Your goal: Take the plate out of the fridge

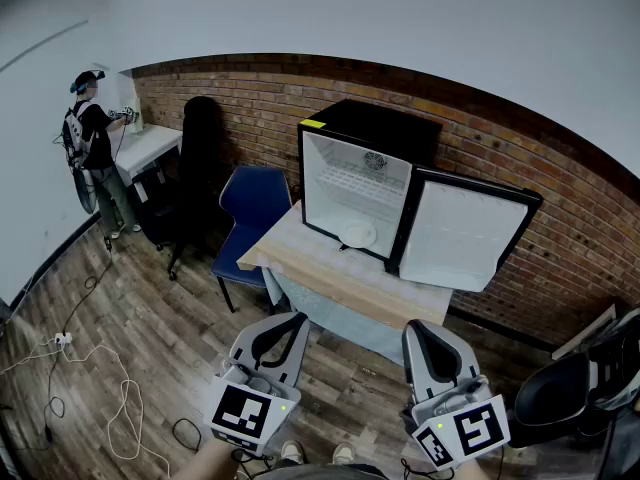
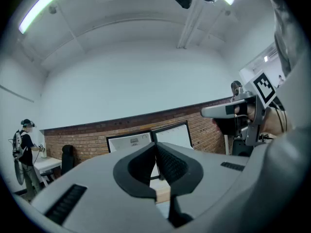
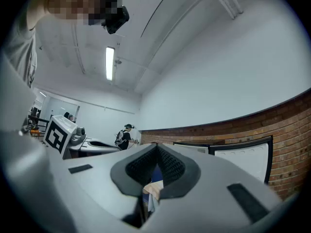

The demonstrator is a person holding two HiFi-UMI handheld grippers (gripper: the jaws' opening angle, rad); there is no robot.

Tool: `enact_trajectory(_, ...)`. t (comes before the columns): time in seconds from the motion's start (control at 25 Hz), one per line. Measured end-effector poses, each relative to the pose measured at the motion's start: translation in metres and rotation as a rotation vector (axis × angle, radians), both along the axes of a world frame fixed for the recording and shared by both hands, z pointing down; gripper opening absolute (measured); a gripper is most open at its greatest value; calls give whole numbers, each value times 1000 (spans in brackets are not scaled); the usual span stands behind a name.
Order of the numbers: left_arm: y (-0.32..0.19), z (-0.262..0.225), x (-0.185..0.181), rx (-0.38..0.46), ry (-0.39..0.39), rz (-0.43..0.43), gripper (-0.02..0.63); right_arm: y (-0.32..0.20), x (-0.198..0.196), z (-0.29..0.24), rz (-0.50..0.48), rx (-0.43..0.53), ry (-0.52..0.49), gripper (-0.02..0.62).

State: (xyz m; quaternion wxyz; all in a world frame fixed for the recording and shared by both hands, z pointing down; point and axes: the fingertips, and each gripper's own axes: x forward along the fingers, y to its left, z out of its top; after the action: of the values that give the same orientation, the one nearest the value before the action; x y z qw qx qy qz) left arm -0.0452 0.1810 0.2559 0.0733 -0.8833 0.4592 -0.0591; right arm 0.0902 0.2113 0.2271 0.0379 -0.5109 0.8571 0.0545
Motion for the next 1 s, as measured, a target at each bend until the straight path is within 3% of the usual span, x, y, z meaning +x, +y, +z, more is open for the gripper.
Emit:
enact_trajectory(0.76,-9,6,19,1,-30,-35,18,-16,18,12,-20,-12,4,29)
enact_trajectory(1.0,-12,11,30,36,-79,-51,18,-19,28,13,-53,0,-10,31)
